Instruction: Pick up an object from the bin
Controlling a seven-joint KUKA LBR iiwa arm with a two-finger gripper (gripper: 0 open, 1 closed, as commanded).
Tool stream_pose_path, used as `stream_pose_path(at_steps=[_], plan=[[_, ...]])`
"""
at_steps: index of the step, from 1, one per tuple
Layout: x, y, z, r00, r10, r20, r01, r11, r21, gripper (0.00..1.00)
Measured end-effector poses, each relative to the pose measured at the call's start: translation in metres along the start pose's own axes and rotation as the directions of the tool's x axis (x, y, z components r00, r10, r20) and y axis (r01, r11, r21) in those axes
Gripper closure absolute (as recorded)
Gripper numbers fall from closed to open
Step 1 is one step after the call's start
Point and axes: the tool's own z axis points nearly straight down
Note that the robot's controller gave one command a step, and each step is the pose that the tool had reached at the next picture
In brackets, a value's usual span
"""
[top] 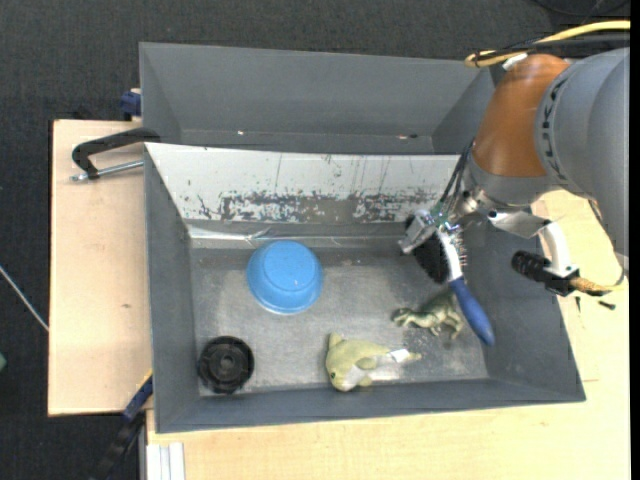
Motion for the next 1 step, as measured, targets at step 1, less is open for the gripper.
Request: stream_pose_path(at_steps=[1], plan=[[0.0001, 0.0012, -0.0244, 1.000, -0.002, 0.000, 0.002, 1.000, -0.002, 1.00]])
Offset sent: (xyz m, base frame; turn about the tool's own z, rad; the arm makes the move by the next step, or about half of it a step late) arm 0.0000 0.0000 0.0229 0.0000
